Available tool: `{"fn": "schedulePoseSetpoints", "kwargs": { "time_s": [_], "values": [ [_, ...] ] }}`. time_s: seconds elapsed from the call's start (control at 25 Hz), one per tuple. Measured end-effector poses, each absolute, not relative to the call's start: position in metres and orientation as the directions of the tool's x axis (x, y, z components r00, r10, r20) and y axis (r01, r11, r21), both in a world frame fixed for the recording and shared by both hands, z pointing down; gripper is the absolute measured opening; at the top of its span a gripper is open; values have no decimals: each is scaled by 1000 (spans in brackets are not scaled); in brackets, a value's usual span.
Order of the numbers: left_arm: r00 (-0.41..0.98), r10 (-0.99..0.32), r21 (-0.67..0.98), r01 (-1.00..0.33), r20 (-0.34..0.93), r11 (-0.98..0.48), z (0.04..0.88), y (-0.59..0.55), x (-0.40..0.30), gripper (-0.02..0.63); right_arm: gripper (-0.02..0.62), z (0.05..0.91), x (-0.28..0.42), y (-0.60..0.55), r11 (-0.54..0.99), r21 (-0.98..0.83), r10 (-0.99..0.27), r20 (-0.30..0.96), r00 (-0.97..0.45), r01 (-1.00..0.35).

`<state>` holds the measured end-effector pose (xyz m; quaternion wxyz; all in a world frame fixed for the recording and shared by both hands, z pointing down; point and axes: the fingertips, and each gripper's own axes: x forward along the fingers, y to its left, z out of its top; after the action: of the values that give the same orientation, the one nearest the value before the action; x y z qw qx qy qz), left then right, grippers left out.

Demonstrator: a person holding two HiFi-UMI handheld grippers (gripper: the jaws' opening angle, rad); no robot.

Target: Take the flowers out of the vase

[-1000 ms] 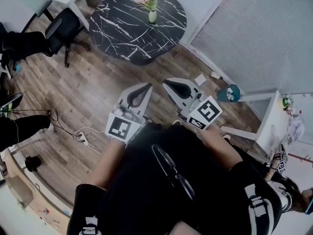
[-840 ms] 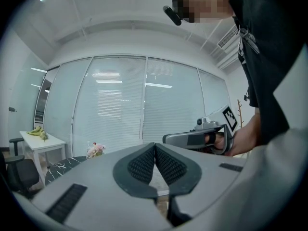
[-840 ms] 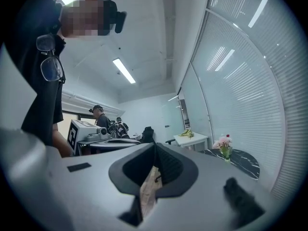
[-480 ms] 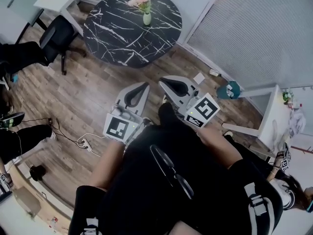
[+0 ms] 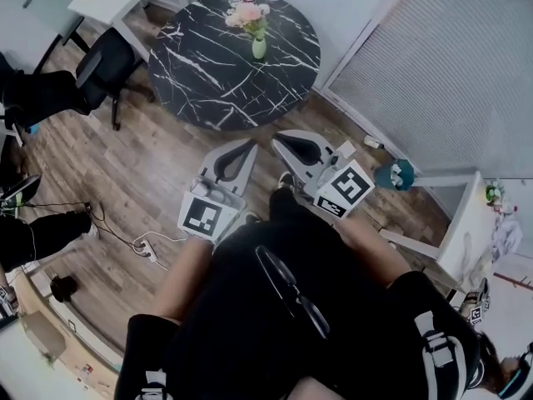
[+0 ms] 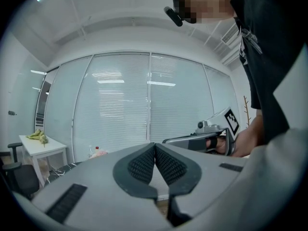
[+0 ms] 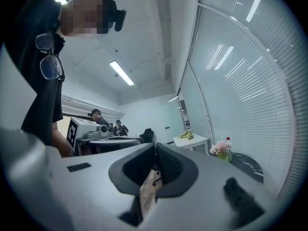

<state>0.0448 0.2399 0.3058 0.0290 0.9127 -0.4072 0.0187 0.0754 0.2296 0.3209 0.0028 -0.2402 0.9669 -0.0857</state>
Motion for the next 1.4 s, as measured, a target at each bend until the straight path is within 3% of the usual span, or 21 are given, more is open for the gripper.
{"fn": "schedulePoseSetpoints", "kwargs": {
  "time_s": [0.96, 1.4],
  "values": [
    [561, -824, 41, -828, 87, -559, 304, 100, 101, 12, 24, 326, 127, 84, 914, -186, -359, 45, -932, -361],
    [562, -821, 37, -827, 101, -561, 314, 58, 78, 12, 24, 334, 109, 42, 914, -177, -361, 61, -930, -366]
  ]
}}
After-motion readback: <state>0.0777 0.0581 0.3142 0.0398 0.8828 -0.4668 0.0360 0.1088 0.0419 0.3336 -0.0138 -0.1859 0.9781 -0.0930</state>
